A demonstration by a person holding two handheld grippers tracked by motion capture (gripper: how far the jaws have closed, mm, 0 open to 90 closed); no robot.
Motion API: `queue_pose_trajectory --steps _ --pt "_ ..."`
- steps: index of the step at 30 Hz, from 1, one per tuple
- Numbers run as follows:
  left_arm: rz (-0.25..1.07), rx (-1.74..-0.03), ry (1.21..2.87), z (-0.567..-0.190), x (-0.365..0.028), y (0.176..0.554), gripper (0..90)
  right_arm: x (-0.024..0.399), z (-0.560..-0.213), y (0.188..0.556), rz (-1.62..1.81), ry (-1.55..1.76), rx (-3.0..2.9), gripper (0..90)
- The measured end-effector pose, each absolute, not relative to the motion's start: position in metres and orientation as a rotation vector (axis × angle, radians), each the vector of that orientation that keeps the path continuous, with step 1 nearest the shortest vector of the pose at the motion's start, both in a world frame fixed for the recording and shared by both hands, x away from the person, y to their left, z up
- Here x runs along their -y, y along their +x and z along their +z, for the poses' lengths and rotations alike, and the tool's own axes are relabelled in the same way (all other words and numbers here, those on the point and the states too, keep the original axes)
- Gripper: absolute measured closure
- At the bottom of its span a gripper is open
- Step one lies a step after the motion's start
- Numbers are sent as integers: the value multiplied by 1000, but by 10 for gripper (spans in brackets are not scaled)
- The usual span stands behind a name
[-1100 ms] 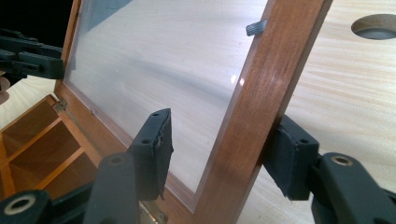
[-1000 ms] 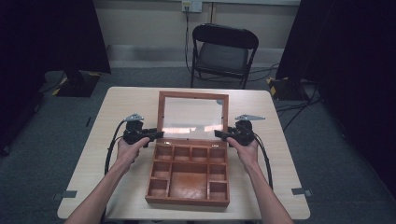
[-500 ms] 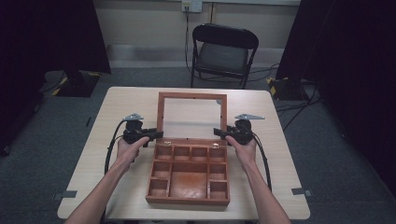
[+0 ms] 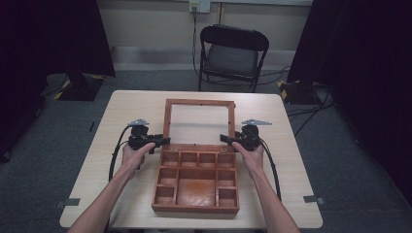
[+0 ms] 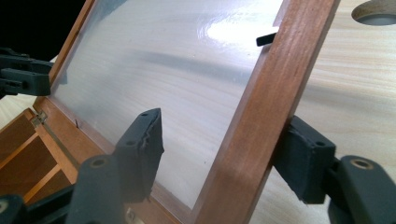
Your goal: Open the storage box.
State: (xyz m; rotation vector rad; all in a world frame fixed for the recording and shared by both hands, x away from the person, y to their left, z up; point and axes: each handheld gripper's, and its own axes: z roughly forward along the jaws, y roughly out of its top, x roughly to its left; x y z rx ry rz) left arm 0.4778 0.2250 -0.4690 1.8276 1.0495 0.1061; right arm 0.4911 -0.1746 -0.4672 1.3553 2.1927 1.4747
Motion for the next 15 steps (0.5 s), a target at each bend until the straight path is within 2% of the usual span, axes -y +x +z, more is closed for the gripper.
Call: queue_pose_trajectory --steps 8,15 --pt "104 -1055 1833 -470 -226 477 545 171 -469 493 1472 1357 -2189 331" --pt "99 -1074 1835 -473 -225 478 497 171 -473 494 1456 1380 -2188 299"
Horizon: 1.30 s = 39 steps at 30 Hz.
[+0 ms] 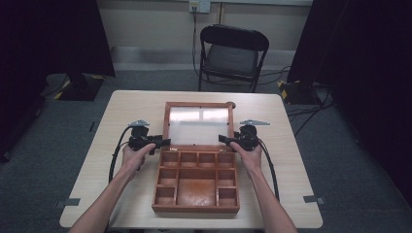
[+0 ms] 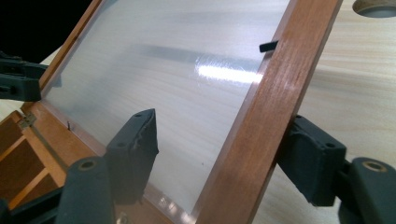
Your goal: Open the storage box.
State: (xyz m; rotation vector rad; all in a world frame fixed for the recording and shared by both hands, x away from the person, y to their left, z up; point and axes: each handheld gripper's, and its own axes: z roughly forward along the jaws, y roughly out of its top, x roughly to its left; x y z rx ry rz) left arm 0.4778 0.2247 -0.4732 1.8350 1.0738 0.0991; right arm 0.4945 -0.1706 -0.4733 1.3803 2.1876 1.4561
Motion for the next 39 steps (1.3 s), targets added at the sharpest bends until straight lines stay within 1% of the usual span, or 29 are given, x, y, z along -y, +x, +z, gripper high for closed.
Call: queue_pose_trajectory --steps 2,8,15,20,22,24,28,39 --pt "81 -1080 1826 -474 -225 478 487 170 -475 495 1443 1393 -2184 286" --pt "82 -1084 1822 -476 -225 479 478 169 -475 494 1435 1389 -2181 274" --pt "45 -1122 1811 -479 -222 482 426 167 -479 495 1419 1419 -2190 228" --pt "35 -1127 1808 -480 -222 483 411 168 -481 496 1419 1438 -2191 226" --pt "60 -1130 1817 -480 -222 482 396 168 -481 496 1421 1439 -2192 226" --pt "93 -1123 1843 -479 -220 481 409 168 -482 496 1414 1454 -2193 202" --pt "76 -1130 1846 -481 -220 482 408 173 -491 498 1448 1536 -2207 200" --pt "68 -1130 1839 -481 -220 482 398 172 -491 498 1436 1554 -2212 200"
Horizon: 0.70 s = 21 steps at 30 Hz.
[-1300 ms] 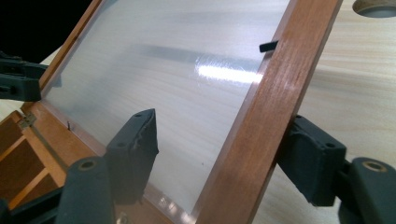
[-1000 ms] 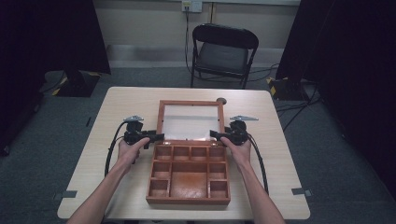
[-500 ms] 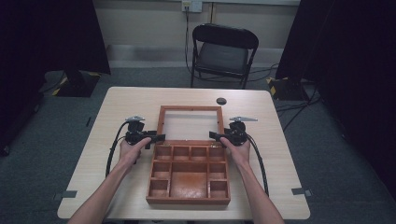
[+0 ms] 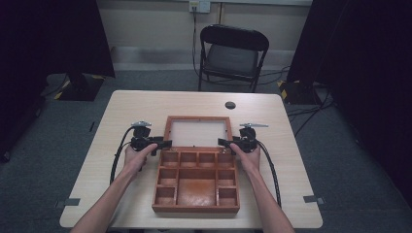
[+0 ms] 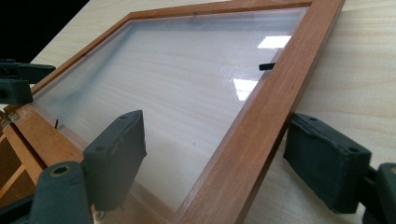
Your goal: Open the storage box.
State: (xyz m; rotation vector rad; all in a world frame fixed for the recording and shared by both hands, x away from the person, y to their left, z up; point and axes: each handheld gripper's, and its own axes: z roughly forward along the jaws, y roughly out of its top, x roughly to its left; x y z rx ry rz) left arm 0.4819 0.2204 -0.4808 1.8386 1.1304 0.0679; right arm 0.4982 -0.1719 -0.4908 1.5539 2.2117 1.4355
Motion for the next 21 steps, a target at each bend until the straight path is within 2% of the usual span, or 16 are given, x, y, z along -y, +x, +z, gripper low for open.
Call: queue_pose_trajectory --steps 14,21 --pt "113 -1132 1849 -469 -224 475 251 180 -474 488 1377 1472 -2209 203" --pt "156 -1103 1885 -457 -232 462 227 190 -461 474 1388 1424 -2195 203"
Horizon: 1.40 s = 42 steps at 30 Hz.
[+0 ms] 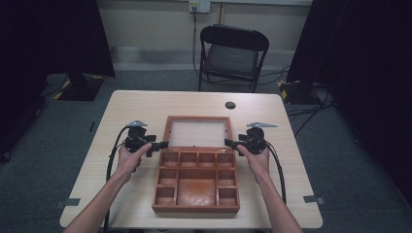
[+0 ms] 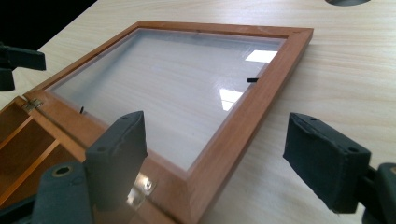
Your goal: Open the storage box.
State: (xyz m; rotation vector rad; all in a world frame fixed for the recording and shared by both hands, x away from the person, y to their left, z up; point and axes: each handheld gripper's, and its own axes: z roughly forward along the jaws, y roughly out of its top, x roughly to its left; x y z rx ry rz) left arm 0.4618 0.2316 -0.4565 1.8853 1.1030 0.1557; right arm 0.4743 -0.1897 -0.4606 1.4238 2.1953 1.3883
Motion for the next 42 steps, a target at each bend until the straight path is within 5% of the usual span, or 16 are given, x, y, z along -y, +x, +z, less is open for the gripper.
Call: queue_pose_trajectory --steps 25,42 --pt "296 -1167 1975 -461 -283 409 186 251 -443 395 1277 1384 -2188 188" --pt "473 -1321 2087 -489 -309 388 202 301 -484 366 966 1545 -2142 162"
